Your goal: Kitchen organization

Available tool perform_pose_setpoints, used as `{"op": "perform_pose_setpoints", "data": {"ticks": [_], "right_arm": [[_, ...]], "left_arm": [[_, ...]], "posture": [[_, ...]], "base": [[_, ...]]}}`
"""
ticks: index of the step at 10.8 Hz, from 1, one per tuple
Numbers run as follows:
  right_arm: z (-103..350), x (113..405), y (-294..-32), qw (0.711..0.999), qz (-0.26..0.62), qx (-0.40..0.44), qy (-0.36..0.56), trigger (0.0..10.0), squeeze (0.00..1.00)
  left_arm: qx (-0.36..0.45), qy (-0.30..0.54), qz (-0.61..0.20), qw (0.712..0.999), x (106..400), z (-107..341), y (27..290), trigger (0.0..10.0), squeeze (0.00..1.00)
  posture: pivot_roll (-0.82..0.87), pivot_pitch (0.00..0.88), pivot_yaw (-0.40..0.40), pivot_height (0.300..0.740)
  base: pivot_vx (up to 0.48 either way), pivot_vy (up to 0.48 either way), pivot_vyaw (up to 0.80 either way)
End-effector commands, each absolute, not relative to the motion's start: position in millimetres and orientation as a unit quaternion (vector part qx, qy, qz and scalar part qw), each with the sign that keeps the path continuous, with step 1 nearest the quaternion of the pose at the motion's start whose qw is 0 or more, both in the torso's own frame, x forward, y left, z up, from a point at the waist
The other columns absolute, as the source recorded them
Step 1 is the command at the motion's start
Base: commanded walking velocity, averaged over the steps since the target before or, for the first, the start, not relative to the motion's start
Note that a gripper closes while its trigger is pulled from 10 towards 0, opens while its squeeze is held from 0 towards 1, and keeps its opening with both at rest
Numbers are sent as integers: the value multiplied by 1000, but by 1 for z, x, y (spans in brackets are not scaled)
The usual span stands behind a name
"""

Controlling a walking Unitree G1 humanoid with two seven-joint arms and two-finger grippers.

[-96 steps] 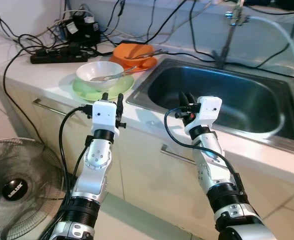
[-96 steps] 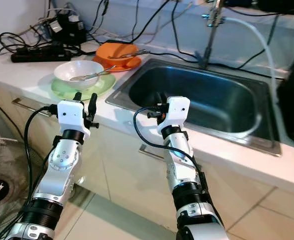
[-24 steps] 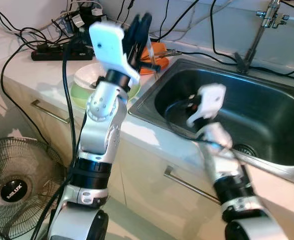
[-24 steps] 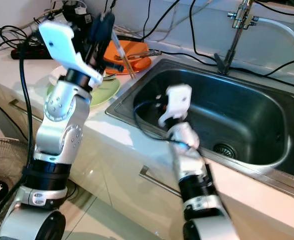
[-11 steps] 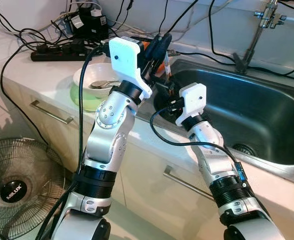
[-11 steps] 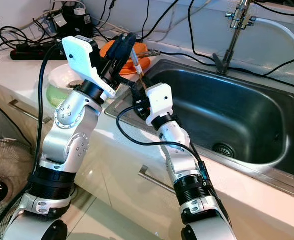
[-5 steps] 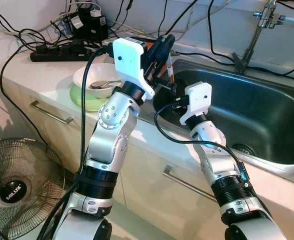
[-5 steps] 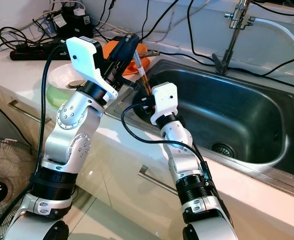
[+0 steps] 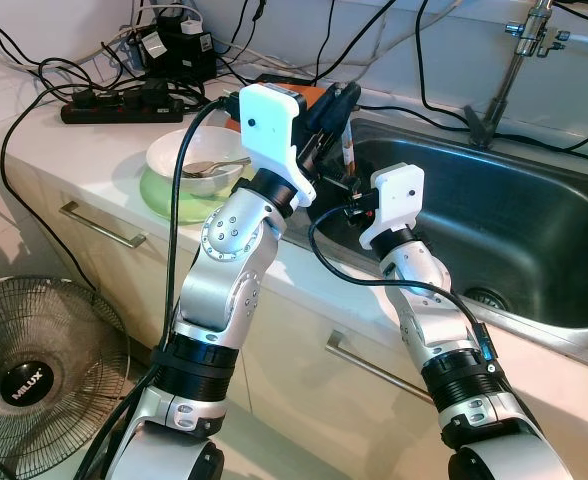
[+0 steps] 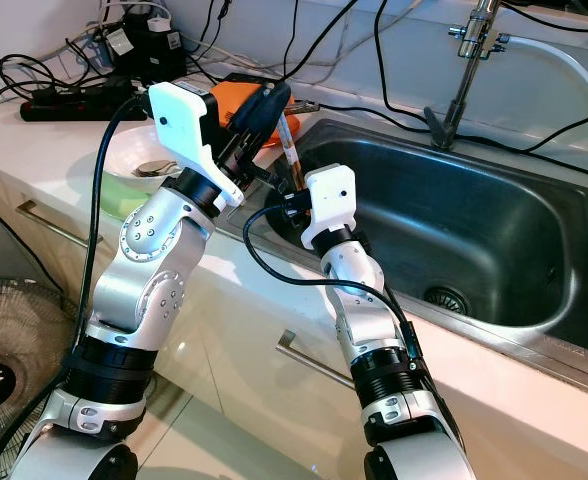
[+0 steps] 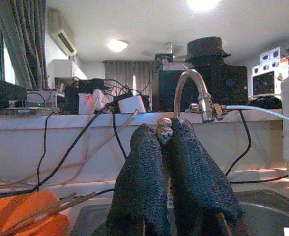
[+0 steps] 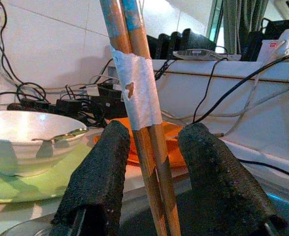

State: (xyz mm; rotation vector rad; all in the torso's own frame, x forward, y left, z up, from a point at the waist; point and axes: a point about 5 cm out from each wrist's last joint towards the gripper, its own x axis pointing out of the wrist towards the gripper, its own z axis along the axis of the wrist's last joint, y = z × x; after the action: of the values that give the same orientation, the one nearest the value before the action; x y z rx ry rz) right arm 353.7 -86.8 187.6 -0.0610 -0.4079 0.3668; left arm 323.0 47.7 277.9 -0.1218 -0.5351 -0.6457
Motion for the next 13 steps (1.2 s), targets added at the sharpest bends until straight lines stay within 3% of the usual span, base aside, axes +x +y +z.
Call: {"op": "perform_pose_setpoints", "data": {"ticks": [1, 10, 11, 13], "right_arm": [[192, 356, -85, 962, 181, -32, -204, 0, 0], [193, 356, -85, 962, 181, -26, -204, 0, 0], [193, 357, -86, 962, 180, -26, -204, 0, 0], [192, 357, -86, 962, 180, -26, -203, 0, 0]], "left_arm": [[-59, -265, -319, 908, 320, 281, 47, 10000, 0], [-45, -260, -313, 912, 322, 279, 48, 10000, 0], [-43, -260, -310, 914, 323, 279, 49, 10000, 1000], [-43, -260, -308, 914, 323, 279, 48, 10000, 1000]], "posture": [[163, 6, -3, 740], [165, 22, 0, 740], [165, 22, 0, 740], [166, 22, -1, 740]], "base": [[0, 0, 0], [0, 0, 0], [0, 0, 0], [0, 0, 0]]}}
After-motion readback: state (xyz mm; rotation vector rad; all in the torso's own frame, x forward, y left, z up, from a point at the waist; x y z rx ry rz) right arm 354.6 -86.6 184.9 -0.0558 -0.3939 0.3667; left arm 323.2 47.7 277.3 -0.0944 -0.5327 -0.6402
